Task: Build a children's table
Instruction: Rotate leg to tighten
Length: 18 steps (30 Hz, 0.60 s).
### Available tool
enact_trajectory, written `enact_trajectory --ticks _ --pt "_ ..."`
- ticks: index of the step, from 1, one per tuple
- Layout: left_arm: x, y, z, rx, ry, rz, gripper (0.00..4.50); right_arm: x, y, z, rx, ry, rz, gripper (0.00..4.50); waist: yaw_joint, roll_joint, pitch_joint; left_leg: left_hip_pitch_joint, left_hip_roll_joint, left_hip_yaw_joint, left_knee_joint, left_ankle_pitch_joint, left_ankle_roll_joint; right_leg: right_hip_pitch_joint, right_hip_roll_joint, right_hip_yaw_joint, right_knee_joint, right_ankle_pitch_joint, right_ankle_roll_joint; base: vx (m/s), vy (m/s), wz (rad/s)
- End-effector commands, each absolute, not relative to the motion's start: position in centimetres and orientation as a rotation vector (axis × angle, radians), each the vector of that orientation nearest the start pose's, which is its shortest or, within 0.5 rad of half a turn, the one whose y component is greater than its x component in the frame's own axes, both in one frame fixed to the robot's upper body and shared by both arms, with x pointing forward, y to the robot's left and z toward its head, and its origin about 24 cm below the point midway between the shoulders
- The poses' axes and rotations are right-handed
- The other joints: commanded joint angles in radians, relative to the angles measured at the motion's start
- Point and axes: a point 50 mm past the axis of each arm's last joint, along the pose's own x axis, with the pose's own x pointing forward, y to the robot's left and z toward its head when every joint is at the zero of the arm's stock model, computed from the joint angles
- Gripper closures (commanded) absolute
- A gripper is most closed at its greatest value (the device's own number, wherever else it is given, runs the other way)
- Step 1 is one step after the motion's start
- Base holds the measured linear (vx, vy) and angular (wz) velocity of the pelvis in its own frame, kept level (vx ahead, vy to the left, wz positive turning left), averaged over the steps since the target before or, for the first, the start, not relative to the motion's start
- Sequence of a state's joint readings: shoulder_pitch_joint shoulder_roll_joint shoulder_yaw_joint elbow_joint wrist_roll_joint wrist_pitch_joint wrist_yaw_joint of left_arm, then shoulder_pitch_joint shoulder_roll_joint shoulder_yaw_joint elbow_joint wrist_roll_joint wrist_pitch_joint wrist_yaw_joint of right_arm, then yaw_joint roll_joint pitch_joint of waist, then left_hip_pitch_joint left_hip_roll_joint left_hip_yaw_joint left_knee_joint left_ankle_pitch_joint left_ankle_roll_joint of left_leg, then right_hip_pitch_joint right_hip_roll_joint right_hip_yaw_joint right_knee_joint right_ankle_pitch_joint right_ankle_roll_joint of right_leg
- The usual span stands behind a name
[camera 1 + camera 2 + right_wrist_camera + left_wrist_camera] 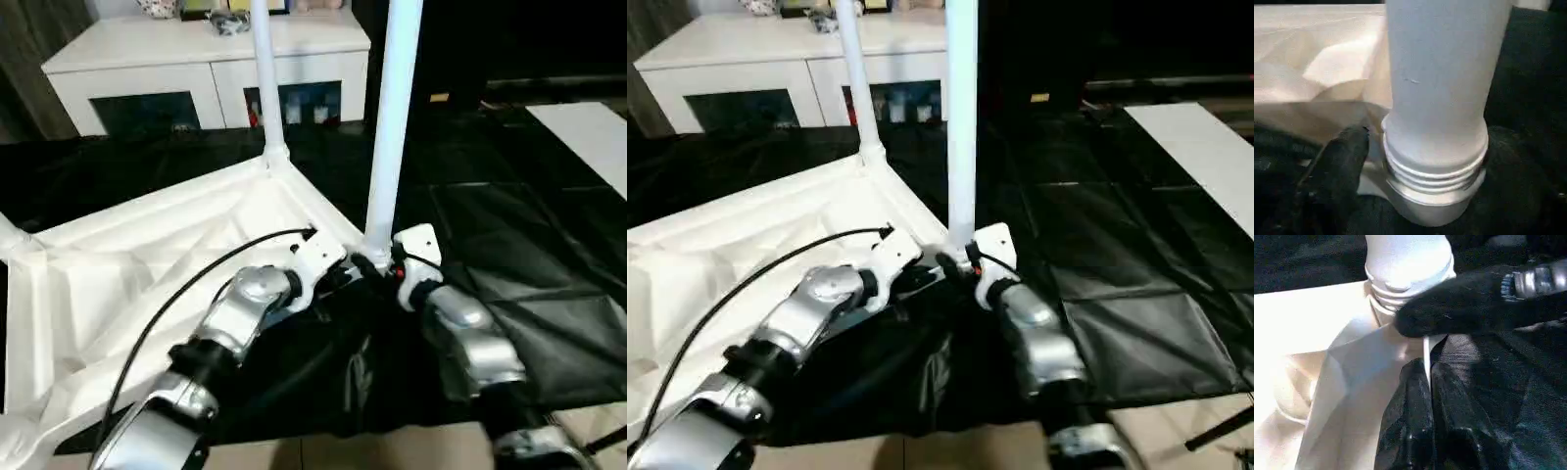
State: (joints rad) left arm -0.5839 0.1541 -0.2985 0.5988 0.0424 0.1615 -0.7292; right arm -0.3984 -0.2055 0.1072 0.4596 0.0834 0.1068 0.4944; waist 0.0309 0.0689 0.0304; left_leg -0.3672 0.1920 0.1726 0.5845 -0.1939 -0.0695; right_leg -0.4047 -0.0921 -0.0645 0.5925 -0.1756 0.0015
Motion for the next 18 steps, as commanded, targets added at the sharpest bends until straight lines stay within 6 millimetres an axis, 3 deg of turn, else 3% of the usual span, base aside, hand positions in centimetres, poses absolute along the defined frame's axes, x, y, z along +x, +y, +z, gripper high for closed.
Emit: enact_trajectory --ticks 1,2,5,7,9,14,18 --pt "31.2 8.0 3.5 0.277 0.325 -1.122 4.5 30.9 -13.2 4.2 -0.165 0.205 0.765 0.64 0.014 -0.025 -0.055 -0.007 0.024 -0.002 -0.059 -0.157 0.113 0.06 -0.048 0.034 -0.068 -0.158 -0.224 0.0 0.0 0.0" --pt "30.3 8.3 3.5 0.263 0.33 -1.218 4.5 30.0 -14.0 4.5 -0.224 0.203 0.9 0.64 0.014 -0.024 -0.055 -0.007 0.025 -0.002 -0.059 -0.157 0.117 0.057 -0.048 0.034 -0.066 -0.154 -0.231 0.0 0.0 0.0" --pt "29.4 8.9 3.5 0.264 0.354 -1.301 4.5 29.3 -14.8 4.8 -0.274 0.212 1.0 0.64 0.021 -0.022 -0.051 -0.004 0.031 0.0 -0.062 -0.179 0.124 0.054 -0.047 0.035 -0.065 -0.166 -0.242 0.0 0.0 0.0" --pt "28.9 9.5 3.6 0.25 0.369 -1.35 4.5 29.0 -15.2 5.0 -0.278 0.221 1.054 0.64 0.025 -0.02 -0.047 0.001 0.034 -0.001 -0.067 -0.222 0.104 0.049 -0.046 0.035 -0.069 -0.231 -0.235 0.0 0.0 0.0" --pt "28.7 9.7 3.7 0.247 0.373 -1.363 4.5 28.9 -15.3 5.1 -0.273 0.225 1.073 0.64 0.029 -0.018 -0.048 0.008 0.036 0.0 -0.067 -0.23 0.09 0.045 -0.045 0.037 -0.069 -0.233 -0.236 0.0 0.0 0.0" --pt "28.5 10.2 3.9 0.244 0.375 -1.376 4.5 28.7 -15.3 5.1 -0.258 0.237 1.117 0.64 0.031 -0.026 -0.047 0.004 0.034 -0.001 -0.07 -0.224 0.079 0.049 -0.047 0.038 -0.066 -0.221 -0.23 0.0 0.0 0.0" --pt "28.5 10.5 3.9 0.247 0.381 -1.372 4.5 28.4 -15.2 4.7 -0.258 0.26 1.158 1.0 0.032 -0.027 -0.049 0.0 0.031 0.0 -0.065 -0.19 0.092 0.051 -0.048 0.037 -0.062 -0.195 -0.231 0.0 0.0 0.0"
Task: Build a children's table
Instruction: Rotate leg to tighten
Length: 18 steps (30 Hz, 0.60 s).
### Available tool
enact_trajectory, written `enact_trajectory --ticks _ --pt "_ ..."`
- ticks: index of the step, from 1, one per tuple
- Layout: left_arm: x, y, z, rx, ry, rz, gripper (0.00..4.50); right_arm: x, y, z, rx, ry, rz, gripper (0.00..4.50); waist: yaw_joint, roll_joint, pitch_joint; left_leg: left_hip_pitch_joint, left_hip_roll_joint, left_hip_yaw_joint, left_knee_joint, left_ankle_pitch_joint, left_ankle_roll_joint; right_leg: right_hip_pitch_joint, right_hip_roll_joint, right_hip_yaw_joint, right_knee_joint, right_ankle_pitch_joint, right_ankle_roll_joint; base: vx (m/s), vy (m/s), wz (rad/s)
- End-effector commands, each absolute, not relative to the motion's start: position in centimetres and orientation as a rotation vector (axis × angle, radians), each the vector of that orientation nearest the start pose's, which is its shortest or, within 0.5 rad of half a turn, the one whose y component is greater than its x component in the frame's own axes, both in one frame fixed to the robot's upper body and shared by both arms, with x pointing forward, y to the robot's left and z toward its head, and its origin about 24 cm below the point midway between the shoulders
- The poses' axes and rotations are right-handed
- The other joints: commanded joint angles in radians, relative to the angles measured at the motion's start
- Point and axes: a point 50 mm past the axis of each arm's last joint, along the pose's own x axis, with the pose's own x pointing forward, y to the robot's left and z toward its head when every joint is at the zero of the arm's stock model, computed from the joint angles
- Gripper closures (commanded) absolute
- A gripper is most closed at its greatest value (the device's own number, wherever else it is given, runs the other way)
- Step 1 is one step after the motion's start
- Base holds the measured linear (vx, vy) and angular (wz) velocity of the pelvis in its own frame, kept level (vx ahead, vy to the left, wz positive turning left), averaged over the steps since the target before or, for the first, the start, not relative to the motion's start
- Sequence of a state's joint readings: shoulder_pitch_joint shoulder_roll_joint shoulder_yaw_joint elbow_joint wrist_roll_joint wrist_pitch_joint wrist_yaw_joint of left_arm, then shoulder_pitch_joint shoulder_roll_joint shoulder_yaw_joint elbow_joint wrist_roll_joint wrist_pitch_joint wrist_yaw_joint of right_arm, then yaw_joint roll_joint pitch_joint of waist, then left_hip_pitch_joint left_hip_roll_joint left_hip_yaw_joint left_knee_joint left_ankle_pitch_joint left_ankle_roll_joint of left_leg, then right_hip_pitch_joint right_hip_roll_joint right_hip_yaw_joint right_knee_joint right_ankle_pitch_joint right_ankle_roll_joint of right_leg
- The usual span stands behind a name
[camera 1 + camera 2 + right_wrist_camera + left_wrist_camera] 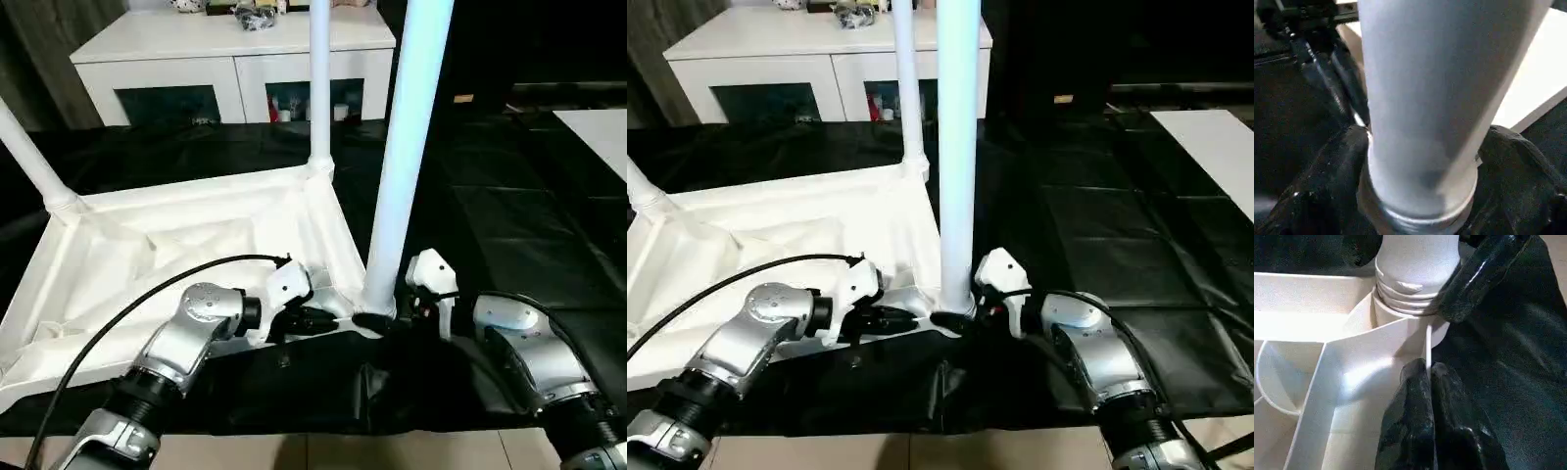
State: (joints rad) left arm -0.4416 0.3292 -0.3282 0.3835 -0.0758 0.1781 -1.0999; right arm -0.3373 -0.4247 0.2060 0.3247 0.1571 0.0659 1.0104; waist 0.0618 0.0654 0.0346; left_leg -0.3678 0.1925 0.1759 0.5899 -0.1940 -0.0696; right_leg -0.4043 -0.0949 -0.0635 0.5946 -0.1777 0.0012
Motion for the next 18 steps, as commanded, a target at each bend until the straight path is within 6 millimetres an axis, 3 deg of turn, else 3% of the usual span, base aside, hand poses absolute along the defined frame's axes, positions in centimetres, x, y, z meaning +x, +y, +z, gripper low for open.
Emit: enact_trajectory --ticks 1,9,13,18 --pt "28.45 10.56 3.94 0.246 0.384 -1.373 4.5 28.29 -15.15 4.62 -0.257 0.265 1.167 1.07 0.001 -0.025 -0.054 0.0 0.031 -0.003 -0.07 -0.181 0.093 0.052 -0.045 0.036 -0.064 -0.191 -0.23 0.0 0.0 0.0" --pt "28.34 10.6 3.91 0.245 0.393 -1.373 4.5 28.21 -15.19 4.31 -0.242 0.27 1.166 1.71 0.002 -0.024 -0.054 0.001 0.03 -0.003 -0.068 -0.174 0.096 0.052 -0.044 0.035 -0.064 -0.187 -0.234 0.0 0.0 0.0" --pt "28.3 10.64 3.83 0.247 0.401 -1.374 4.5 28.16 -15.22 4.26 -0.234 0.267 1.164 1.77 0.001 -0.022 -0.055 0.001 0.03 -0.004 -0.068 -0.171 0.094 0.052 -0.043 0.035 -0.062 -0.18 -0.235 0.0 0.0 0.0" --pt "28.74 10.79 3.41 0.272 0.427 -1.314 4.5 29.04 -15.32 3.97 -0.184 0.243 1.028 1.78 -0.002 -0.023 -0.053 0.001 0.03 -0.004 -0.07 -0.194 0.084 0.052 -0.044 0.034 -0.066 -0.218 -0.23 0.0 0.0 0.0"
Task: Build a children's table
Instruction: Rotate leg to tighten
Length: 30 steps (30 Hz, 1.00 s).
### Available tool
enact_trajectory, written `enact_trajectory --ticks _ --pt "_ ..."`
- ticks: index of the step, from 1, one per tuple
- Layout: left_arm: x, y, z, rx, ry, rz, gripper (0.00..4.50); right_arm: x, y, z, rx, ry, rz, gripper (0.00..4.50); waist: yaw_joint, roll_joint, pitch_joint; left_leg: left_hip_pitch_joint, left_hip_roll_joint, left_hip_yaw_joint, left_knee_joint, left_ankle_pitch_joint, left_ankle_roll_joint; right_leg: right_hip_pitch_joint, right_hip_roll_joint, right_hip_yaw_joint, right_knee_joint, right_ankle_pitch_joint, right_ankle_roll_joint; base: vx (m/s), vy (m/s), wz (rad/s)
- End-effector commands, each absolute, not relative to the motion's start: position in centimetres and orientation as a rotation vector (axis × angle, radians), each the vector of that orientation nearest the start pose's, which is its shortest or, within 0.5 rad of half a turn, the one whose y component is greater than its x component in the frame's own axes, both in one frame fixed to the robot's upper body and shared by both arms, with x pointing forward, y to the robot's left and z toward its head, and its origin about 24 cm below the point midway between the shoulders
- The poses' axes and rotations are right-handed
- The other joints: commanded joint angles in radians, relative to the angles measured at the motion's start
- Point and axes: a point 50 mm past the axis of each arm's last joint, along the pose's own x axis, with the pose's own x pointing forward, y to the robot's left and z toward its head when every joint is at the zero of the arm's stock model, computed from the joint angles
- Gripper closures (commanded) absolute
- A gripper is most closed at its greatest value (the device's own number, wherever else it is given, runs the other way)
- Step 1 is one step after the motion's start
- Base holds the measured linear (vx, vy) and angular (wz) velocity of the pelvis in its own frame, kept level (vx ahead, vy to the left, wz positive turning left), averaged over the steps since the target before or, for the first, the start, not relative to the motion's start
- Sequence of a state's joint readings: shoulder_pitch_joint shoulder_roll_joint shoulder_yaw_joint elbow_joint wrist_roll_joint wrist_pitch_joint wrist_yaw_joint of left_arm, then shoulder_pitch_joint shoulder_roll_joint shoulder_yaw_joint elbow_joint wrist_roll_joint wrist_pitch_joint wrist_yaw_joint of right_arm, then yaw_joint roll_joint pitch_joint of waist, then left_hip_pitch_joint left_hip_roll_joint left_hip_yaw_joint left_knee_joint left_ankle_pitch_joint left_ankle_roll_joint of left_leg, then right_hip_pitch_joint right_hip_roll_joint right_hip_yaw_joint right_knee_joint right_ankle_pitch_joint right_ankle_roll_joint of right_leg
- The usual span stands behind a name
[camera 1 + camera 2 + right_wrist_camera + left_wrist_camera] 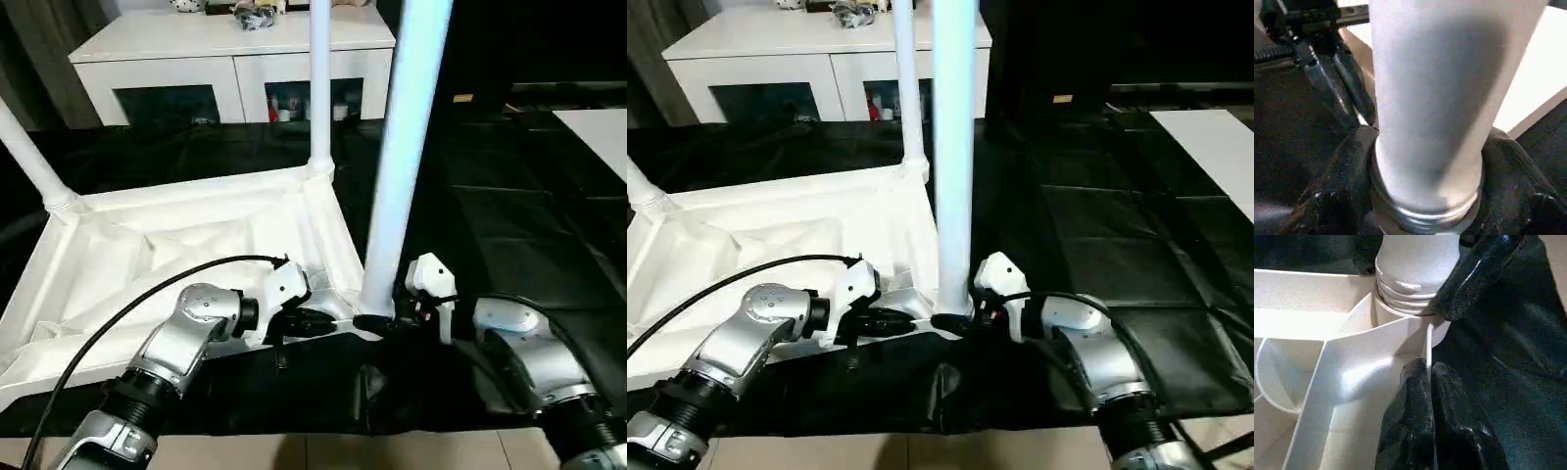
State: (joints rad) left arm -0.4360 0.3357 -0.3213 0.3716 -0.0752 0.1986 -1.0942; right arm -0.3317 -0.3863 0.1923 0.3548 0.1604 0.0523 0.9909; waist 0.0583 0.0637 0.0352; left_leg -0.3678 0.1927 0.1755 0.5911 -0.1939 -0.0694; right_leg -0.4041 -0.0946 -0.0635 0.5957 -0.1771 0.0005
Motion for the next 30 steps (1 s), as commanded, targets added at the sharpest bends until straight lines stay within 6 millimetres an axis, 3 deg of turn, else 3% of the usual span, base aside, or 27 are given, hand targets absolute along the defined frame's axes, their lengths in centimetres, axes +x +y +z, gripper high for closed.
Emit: enact_trajectory --ticks 1,3,5,8,9,11,12,15,19,20,21,24,26,28,30 --pt "29.4 10.7 3.2 0.28 0.431 -1.242 4.5 29.7 -15.3 3.6 -0.156 0.244 0.917 1.78 -0.001 -0.021 -0.052 0.002 0.031 -0.004 -0.074 -0.207 0.077 0.049 -0.044 0.035 -0.069 -0.239 -0.223 0.0 0.0 0.0" --pt "29.8 10.7 3.1 0.283 0.432 -1.199 4.5 30.0 -15.3 3.4 -0.143 0.247 0.855 1.78 -0.005 -0.018 -0.048 0.004 0.026 -0.006 -0.079 -0.241 0.048 0.047 -0.045 0.032 -0.078 -0.315 -0.202 0.0 0.0 0.0" --pt "30.4 10.5 2.9 0.294 0.437 -1.128 4.5 30.4 -15.1 3.0 -0.137 0.256 0.779 1.78 -0.009 -0.024 -0.048 0.006 0.026 -0.009 -0.081 -0.264 0.027 0.047 -0.045 0.033 -0.083 -0.351 -0.176 0.0 0.0 0.0" --pt "32.0 9.8 2.5 0.295 0.452 -0.935 4.5 30.9 -14.1 1.9 -0.139 0.298 0.599 1.78 -0.013 -0.023 -0.048 0.003 0.024 -0.01 -0.082 -0.264 0.021 0.047 -0.044 0.034 -0.083 -0.344 -0.171 0.0 0.0 0.0" --pt "32.3 9.6 2.4 0.296 0.451 -0.903 4.5 31.0 -13.9 1.8 -0.14 0.306 0.57 1.78 -0.016 -0.022 -0.045 0.007 0.022 -0.007 -0.082 -0.275 0.016 0.041 -0.041 0.034 -0.088 -0.366 -0.162 0.0 0.0 0.0" --pt "32.6 9.2 2.4 0.289 0.451 -0.854 4.5 31.1 -13.6 1.3 -0.147 0.331 0.493 1.79 -0.016 -0.026 -0.048 0.006 0.02 -0.011 -0.082 -0.278 0.011 0.045 -0.046 0.034 -0.091 -0.392 -0.151 0.0 0.0 0.0" --pt "33.3 8.4 2.4 0.291 0.431 -0.773 4.5 31.2 -13.0 0.4 -0.136 0.374 0.374 1.79 -0.016 -0.022 -0.047 0.004 0.02 -0.01 -0.082 -0.275 0.013 0.044 -0.045 0.034 -0.091 -0.39 -0.147 0.0 0.0 0.0" --pt "33.5 7.5 2.4 0.3 0.423 -0.746 4.5 31.4 -11.9 0.0 -0.118 0.379 0.286 1.79 -0.02 -0.024 -0.049 0.002 0.017 -0.012 -0.083 -0.273 0.01 0.045 -0.046 0.033 -0.094 -0.394 -0.137 0.0 0.0 0.0" --pt "33.1 6.5 2.2 0.301 0.428 -0.803 4.5 31.5 -9.9 0.4 -0.06 0.352 0.3 1.79 -0.02 -0.02 -0.05 0.002 0.02 -0.012 -0.085 -0.287 0.02 0.042 -0.044 0.034 -0.093 -0.367 -0.136 0.0 0.0 0.0" --pt "33.0 6.5 2.1 0.304 0.433 -0.813 4.5 31.5 -9.7 0.6 -0.038 0.342 0.316 1.24 -0.021 -0.02 -0.05 0.002 0.021 -0.012 -0.086 -0.299 0.023 0.042 -0.044 0.034 -0.094 -0.366 -0.137 0.0 0.0 0.0" --pt "33.0 6.6 2.0 0.308 0.437 -0.829 4.5 31.5 -9.6 0.9 -0.008 0.323 0.337 1.1 -0.021 -0.02 -0.05 0.003 0.021 -0.013 -0.087 -0.305 0.023 0.042 -0.045 0.034 -0.094 -0.369 -0.137 0.0 0.0 0.0" --pt "32.7 7.1 1.9 0.31 0.459 -0.864 4.5 31.7 -10.0 1.8 0.004 0.281 0.378 1.07 -0.022 -0.02 -0.049 0.001 0.021 -0.014 -0.089 -0.32 0.027 0.044 -0.046 0.033 -0.096 -0.382 -0.131 0.0 0.0 0.0" --pt "32.6 7.4 1.8 0.307 0.48 -0.89 4.5 31.8 -10.4 2.3 -0.003 0.261 0.402 0.79 -0.026 -0.019 -0.049 -0.005 0.022 -0.017 -0.091 -0.314 0.026 0.048 -0.045 0.032 -0.093 -0.377 -0.13 0.0 0.0 0.0" --pt "32.2 7.7 1.6 0.309 0.503 -0.934 4.5 31.8 -10.8 2.7 -0.015 0.249 0.469 0.66 -0.025 -0.024 -0.049 0.0 0.023 -0.016 -0.09 -0.318 0.027 0.047 -0.046 0.032 -0.095 -0.381 -0.136 0.0 0.0 0.0" --pt "31.3 8.3 1.4 0.325 0.553 -1.041 4.5 31.2 -11.7 3.4 -0.099 0.231 0.66 0.62 -0.02 -0.024 -0.051 0.0 0.026 -0.013 -0.086 -0.292 0.04 0.049 -0.045 0.034 -0.092 -0.338 -0.151 0.0 0.0 0.0"
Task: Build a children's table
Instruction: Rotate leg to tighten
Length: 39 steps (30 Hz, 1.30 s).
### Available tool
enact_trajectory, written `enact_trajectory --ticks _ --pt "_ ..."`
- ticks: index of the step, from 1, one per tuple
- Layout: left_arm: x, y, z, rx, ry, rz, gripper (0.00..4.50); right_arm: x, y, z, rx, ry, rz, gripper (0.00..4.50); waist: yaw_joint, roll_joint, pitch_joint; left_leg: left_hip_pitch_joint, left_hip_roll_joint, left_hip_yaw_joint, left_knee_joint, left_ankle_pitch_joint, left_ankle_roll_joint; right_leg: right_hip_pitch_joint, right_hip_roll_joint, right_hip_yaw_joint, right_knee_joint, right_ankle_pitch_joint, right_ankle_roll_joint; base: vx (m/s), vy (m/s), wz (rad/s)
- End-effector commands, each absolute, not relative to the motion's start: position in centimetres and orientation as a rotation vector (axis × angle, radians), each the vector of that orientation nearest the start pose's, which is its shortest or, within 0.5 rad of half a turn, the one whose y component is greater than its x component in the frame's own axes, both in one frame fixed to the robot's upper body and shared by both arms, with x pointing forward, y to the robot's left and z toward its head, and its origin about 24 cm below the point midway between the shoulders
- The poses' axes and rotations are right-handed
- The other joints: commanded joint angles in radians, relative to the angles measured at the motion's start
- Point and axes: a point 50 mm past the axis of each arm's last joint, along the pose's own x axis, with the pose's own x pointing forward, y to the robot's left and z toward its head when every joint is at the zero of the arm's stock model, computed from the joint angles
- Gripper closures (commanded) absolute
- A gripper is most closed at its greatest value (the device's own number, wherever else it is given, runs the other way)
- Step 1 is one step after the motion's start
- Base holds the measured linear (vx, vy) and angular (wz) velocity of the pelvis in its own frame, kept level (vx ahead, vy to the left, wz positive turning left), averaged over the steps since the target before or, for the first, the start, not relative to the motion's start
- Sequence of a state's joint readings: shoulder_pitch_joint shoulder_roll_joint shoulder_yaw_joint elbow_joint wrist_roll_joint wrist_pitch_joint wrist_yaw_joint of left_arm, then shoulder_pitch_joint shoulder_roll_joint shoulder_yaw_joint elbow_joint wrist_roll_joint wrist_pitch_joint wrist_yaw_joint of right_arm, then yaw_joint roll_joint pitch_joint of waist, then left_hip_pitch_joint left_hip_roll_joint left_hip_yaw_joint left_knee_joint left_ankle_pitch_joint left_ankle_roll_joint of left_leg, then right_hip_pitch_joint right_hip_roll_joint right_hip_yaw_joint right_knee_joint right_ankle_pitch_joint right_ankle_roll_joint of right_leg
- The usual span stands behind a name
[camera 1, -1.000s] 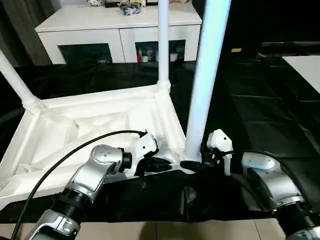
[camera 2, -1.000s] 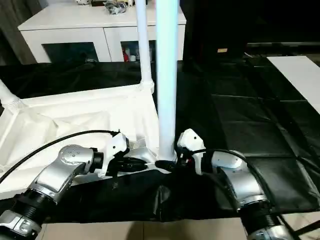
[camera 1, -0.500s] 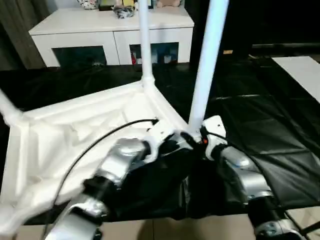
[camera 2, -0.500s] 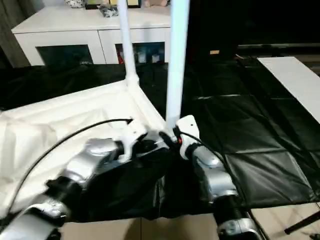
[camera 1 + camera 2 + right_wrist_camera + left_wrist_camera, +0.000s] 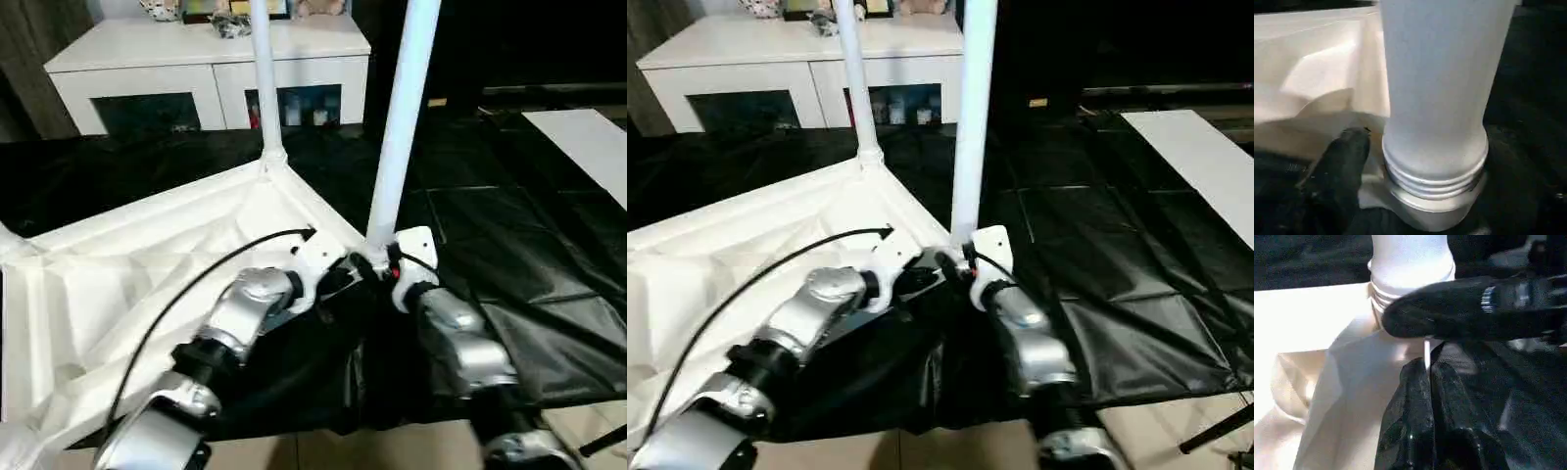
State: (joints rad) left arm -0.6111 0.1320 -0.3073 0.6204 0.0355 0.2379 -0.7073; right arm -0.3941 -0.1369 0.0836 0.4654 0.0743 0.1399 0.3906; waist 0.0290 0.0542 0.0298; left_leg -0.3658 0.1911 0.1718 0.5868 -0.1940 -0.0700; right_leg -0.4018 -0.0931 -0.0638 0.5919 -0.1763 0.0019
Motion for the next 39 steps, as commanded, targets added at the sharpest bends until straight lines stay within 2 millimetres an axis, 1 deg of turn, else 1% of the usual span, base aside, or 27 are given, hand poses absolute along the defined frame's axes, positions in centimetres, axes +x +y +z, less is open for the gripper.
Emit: enact_trajectory --ticks 1,2,3,4,5,6,7,9,11,14,15,16,17,18,19,22,23,24,25,27,28,31,33,35,37,38,39 --pt "31.3 8.3 1.4 0.325 0.553 -1.041 4.5 31.2 -11.7 3.4 -0.099 0.231 0.66 0.62 0.009 -0.014 -0.047 -0.007 0.027 -0.009 -0.08 -0.263 0.053 0.049 -0.048 0.036 -0.082 -0.293 -0.166 0.0 0.0 0.0" --pt "30.9 8.6 1.3 0.325 0.573 -1.085 4.5 30.8 -12.3 3.7 -0.138 0.231 0.737 0.62 0.01 -0.012 -0.047 -0.007 0.027 -0.006 -0.077 -0.245 0.062 0.049 -0.046 0.036 -0.079 -0.255 -0.182 0.0 0.0 0.0" --pt "30.1 9.1 1.3 0.323 0.597 -1.158 4.5 30.2 -13.3 4.0 -0.179 0.232 0.841 0.62 0.012 -0.007 -0.048 -0.005 0.029 -0.006 -0.076 -0.241 0.062 0.049 -0.047 0.036 -0.077 -0.243 -0.192 0.0 0.0 0.0" --pt "29.9 9.2 1.3 0.323 0.603 -1.188 4.5 29.9 -13.7 4.2 -0.19 0.232 0.875 0.62 0.015 -0.01 -0.05 -0.006 0.032 -0.007 -0.074 -0.228 0.071 0.054 -0.048 0.036 -0.071 -0.204 -0.207 0.0 0.0 0.0" --pt "29.7 9.3 1.4 0.323 0.605 -1.204 4.5 29.9 -13.9 4.3 -0.194 0.232 0.889 0.62 0.014 -0.01 -0.051 -0.006 0.03 -0.005 -0.072 -0.201 0.083 0.053 -0.045 0.036 -0.066 -0.149 -0.228 0.0 0.0 0.0" --pt "29.1 10.0 1.5 0.325 0.634 -1.263 4.5 29.6 -14.9 4.8 -0.215 0.228 0.939 0.62 0.015 -0.008 -0.052 -0.003 0.031 -0.005 -0.071 -0.196 0.085 0.054 -0.046 0.035 -0.065 -0.134 -0.238 0.0 0.0 0.0" --pt "29.0 10.0 1.5 0.325 0.638 -1.27 4.5 29.5 -15.0 4.9 -0.217 0.228 0.945 0.62 0.015 -0.008 -0.053 -0.006 0.031 -0.005 -0.069 -0.18 0.096 0.055 -0.046 0.034 -0.059 -0.106 -0.252 0.0 0.0 0.0" --pt "28.6 10.7 1.7 0.335 0.66 -1.316 4.5 29.2 -15.7 5.3 -0.231 0.226 0.999 0.62 0.015 -0.009 -0.05 -0.003 0.031 -0.002 -0.069 -0.185 0.101 0.054 -0.044 0.034 -0.061 -0.115 -0.26 0.0 0.0 0.0" --pt "28.4 11.2 1.9 0.339 0.674 -1.332 4.5 29.2 -16.0 5.6 -0.238 0.227 1.028 0.62 0.018 -0.009 -0.046 0.001 0.033 -0.002 -0.073 -0.219 0.091 0.051 -0.045 0.034 -0.067 -0.181 -0.256 0.0 0.0 0.0" --pt "28.2 11.6 2.2 0.343 0.682 -1.338 4.5 29.1 -16.2 5.9 -0.237 0.225 1.06 0.62 0.02 -0.008 -0.044 0.001 0.034 -0.003 -0.077 -0.242 0.072 0.051 -0.045 0.035 -0.07 -0.23 -0.243 0.0 0.0 0.0" --pt "28.2 11.7 2.2 0.343 0.684 -1.338 4.5 29.0 -16.0 5.9 -0.232 0.226 1.077 0.62 0.021 -0.009 -0.044 0.003 0.034 -0.004 -0.078 -0.254 0.061 0.049 -0.045 0.035 -0.071 -0.249 -0.234 0.0 0.0 0.0" --pt "28.1 11.8 2.3 0.344 0.687 -1.34 4.5 28.8 -15.5 5.7 -0.231 0.231 1.111 0.62 0.021 -0.011 -0.044 0.003 0.034 -0.005 -0.079 -0.255 0.059 0.049 -0.045 0.035 -0.071 -0.249 -0.233 0.0 0.0 0.0" --pt "28.1 11.8 2.3 0.344 0.687 -1.34 4.5 28.8 -15.5 5.7 -0.231 0.231 1.111 0.62 0.021 -0.01 -0.044 0.002 0.034 -0.005 -0.079 -0.255 0.058 0.049 -0.045 0.036 -0.071 -0.251 -0.23 0.0 0.0 0.0" --pt "28.1 11.8 2.4 0.343 0.69 -1.341 4.5 28.5 -15.2 5.4 -0.235 0.243 1.14 0.62 0.02 -0.012 -0.044 0.003 0.033 -0.005 -0.079 -0.254 0.056 0.049 -0.045 0.036 -0.071 -0.252 -0.226 0.0 0.0 0.0" --pt "28.1 11.8 2.4 0.343 0.69 -1.341 4.5 28.5 -15.2 5.4 -0.235 0.243 1.14 0.62 0.021 -0.011 -0.045 0.002 0.033 -0.005 -0.078 -0.244 0.058 0.05 -0.045 0.036 -0.069 -0.244 -0.226 0.0 0.0 0.0" --pt "28.0 11.8 2.5 0.343 0.691 -1.34 4.5 28.4 -15.0 4.9 -0.245 0.258 1.155 0.62 0.022 -0.013 -0.047 0.0 0.032 -0.005 -0.076 -0.217 0.063 0.05 -0.045 0.036 -0.067 -0.218 -0.231 0.0 0.0 0.0" --pt "28.0 11.8 2.5 0.343 0.692 -1.338 4.5 28.4 -15.0 4.8 -0.245 0.26 1.155 0.87 0.022 -0.013 -0.047 0.0 0.032 -0.004 -0.075 -0.211 0.065 0.051 -0.046 0.036 -0.066 -0.21 -0.233 0.0 0.0 0.0" --pt "28.0 11.9 2.5 0.342 0.692 -1.337 4.5 28.4 -15.0 4.8 -0.244 0.26 1.155 0.87 0.022 -0.015 -0.048 0.0 0.032 -0.004 -0.075 -0.208 0.066 0.051 -0.045 0.036 -0.066 -0.206 -0.234 0.0 0.0 0.0" --pt "28.0 11.9 2.5 0.343 0.692 -1.336 4.5 28.5 -14.9 4.7 -0.243 0.26 1.156 0.87 0.023 -0.014 -0.048 0.0 0.031 -0.004 -0.074 -0.204 0.068 0.051 -0.045 0.036 -0.065 -0.202 -0.235 0.0 0.0 0.0" --pt "28.0 11.9 2.5 0.343 0.693 -1.334 4.5 28.5 -14.9 4.7 -0.242 0.261 1.157 1.07 0.024 -0.013 -0.048 0.0 0.032 -0.004 -0.073 -0.198 0.07 0.051 -0.045 0.036 -0.065 -0.195 -0.237 0.0 0.0 0.0" --pt "28.0 11.9 2.6 0.344 0.695 -1.332 4.5 28.4 -14.8 4.5 -0.246 0.265 1.162 1.28 0.024 -0.015 -0.048 -0.001 0.031 -0.003 -0.073 -0.197 0.071 0.051 -0.045 0.035 -0.064 -0.196 -0.237 0.0 0.0 0.0" --pt "28.0 12.0 2.6 0.345 0.696 -1.328 4.5 28.5 -14.7 4.5 -0.246 0.262 1.16 1.38 0.025 -0.014 -0.047 0.0 0.031 -0.003 -0.074 -0.207 0.069 0.051 -0.045 0.035 -0.066 -0.214 -0.235 0.0 0.0 0.0" --pt "28.0 12.1 2.6 0.348 0.698 -1.324 4.5 28.5 -14.8 4.4 -0.256 0.263 1.163 1.61 0.025 -0.014 -0.047 0.0 0.031 -0.004 -0.074 -0.21 0.068 0.051 -0.044 0.035 -0.067 -0.218 -0.231 0.0 0.0 0.0" --pt "28.0 12.1 2.6 0.35 0.7 -1.322 4.5 28.4 -14.8 4.3 -0.262 0.265 1.165 1.76 0.025 -0.014 -0.048 0.0 0.031 -0.004 -0.073 -0.204 0.068 0.051 -0.045 0.035 -0.066 -0.211 -0.232 0.0 0.0 0.0" --pt "28.0 12.2 2.5 0.352 0.702 -1.319 4.5 28.4 -14.9 4.1 -0.276 0.27 1.164 1.79 0.024 -0.013 -0.049 0.0 0.031 -0.004 -0.073 -0.201 0.069 0.051 -0.044 0.034 -0.065 -0.201 -0.234 0.0 0.0 0.0" --pt "28.2 12.1 2.5 0.356 0.693 -1.293 4.5 28.8 -15.1 3.7 -0.308 0.281 1.105 1.84 0.024 -0.012 -0.049 0.001 0.031 -0.003 -0.073 -0.203 0.067 0.05 -0.045 0.034 -0.065 -0.203 -0.235 0.0 0.0 0.0" --pt "28.2 12.1 2.5 0.357 0.691 -1.287 4.5 28.9 -15.2 3.6 -0.311 0.283 1.091 1.88 0.023 -0.012 -0.048 0.0 0.03 -0.003 -0.073 -0.208 0.066 0.05 -0.045 0.034 -0.066 -0.208 -0.236 0.0 0.0 0.0"
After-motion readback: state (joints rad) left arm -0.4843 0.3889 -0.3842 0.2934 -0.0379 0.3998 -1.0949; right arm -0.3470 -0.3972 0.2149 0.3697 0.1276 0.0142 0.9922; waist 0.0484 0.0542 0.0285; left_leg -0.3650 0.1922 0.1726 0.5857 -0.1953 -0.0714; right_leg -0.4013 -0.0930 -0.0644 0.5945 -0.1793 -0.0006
